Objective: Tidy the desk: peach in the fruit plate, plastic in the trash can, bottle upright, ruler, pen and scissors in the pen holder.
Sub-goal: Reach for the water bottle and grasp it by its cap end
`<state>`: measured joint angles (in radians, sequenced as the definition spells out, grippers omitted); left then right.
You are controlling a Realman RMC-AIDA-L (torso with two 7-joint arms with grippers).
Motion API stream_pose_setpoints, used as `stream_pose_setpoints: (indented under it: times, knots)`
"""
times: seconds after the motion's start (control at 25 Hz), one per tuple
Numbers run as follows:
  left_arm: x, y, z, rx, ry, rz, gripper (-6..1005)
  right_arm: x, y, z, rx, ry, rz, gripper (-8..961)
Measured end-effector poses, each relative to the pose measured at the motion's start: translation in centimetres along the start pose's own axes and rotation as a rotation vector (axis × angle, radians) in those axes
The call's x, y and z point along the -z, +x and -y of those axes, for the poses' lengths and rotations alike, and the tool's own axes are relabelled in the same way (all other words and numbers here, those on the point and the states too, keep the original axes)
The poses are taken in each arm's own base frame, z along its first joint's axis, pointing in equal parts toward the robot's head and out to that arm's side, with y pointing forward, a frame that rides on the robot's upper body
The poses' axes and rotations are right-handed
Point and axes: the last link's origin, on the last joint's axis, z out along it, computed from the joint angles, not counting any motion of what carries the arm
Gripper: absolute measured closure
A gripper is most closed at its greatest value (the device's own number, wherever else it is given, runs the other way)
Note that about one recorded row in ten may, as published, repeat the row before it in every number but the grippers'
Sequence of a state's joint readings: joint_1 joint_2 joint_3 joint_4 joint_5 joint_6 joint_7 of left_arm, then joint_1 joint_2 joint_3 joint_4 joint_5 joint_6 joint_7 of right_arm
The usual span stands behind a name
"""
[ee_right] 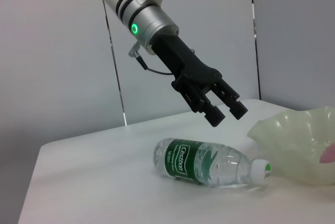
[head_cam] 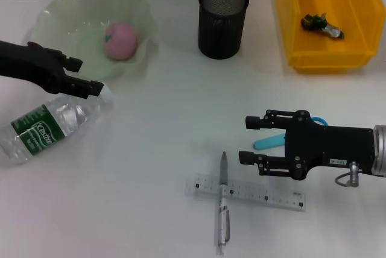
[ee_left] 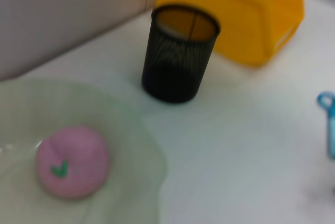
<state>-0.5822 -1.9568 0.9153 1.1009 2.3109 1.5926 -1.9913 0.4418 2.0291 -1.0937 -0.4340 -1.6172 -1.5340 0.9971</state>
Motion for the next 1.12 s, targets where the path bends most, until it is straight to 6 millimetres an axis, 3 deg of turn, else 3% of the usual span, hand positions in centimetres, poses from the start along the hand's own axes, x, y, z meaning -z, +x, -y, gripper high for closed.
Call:
stream_pose_setpoints:
  times: [0.6, 1.12]
  knots:
    - [-2.1, 2.6, -0.3, -0.122, 0.102, 0.335, 202, -0.4, -0.1, 0.0, -0.003, -0.005, 0.005, 265]
    - [-3.2, 2.3, 0.1, -0.128, 0.129, 0.381, 225, -0.4, -0.1, 0.0, -0.004, -0.003, 0.004, 265]
